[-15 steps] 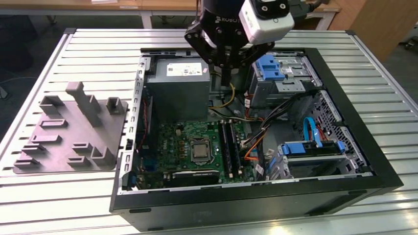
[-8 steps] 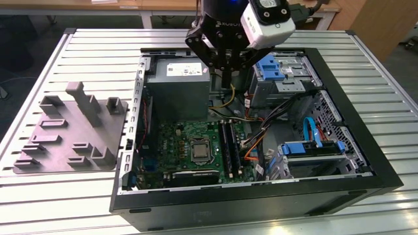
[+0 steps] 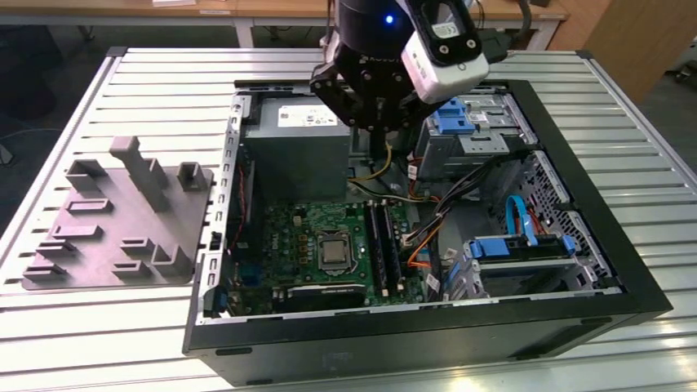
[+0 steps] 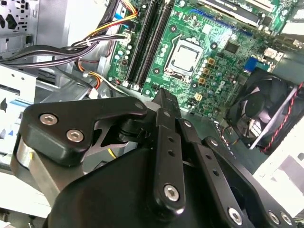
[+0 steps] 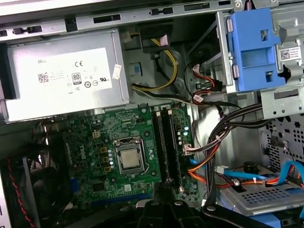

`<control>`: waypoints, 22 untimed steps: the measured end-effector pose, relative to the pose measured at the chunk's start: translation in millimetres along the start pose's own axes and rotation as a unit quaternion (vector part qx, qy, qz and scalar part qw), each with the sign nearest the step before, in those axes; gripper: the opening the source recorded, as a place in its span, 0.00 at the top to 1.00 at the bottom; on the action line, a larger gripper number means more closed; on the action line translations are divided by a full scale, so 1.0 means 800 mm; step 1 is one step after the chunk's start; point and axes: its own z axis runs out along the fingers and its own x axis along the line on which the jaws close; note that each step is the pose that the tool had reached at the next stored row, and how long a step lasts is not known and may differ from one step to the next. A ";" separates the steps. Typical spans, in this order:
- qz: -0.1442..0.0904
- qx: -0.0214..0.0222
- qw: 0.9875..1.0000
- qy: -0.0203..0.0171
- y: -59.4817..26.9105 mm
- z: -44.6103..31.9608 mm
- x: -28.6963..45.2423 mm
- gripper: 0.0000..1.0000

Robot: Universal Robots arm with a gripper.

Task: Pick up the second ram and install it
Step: 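Press down the second ram until it locks into place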

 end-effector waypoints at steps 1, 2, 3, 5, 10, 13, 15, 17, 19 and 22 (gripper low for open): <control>-0.002 0.000 1.000 0.000 -0.001 0.0023 0.0000 0.90; -0.006 0.000 1.000 0.000 -0.002 0.0073 0.0000 0.90; -0.008 0.000 1.000 0.000 -0.002 0.0095 0.0000 0.90; -0.011 0.000 1.000 -0.001 -0.003 0.0139 -0.0001 0.90; -0.020 -0.001 1.000 -0.001 -0.006 0.0256 -0.0002 0.90; -0.025 -0.001 1.000 -0.001 -0.007 0.0326 -0.0005 0.90; -0.028 -0.001 1.000 0.000 -0.008 0.0372 -0.0009 0.90; -0.032 -0.001 1.000 0.001 -0.009 0.0417 -0.0015 0.90; -0.036 -0.001 0.999 0.002 -0.009 0.0462 -0.0030 0.90; -0.044 -0.001 0.999 0.004 -0.008 0.0532 -0.0068 0.90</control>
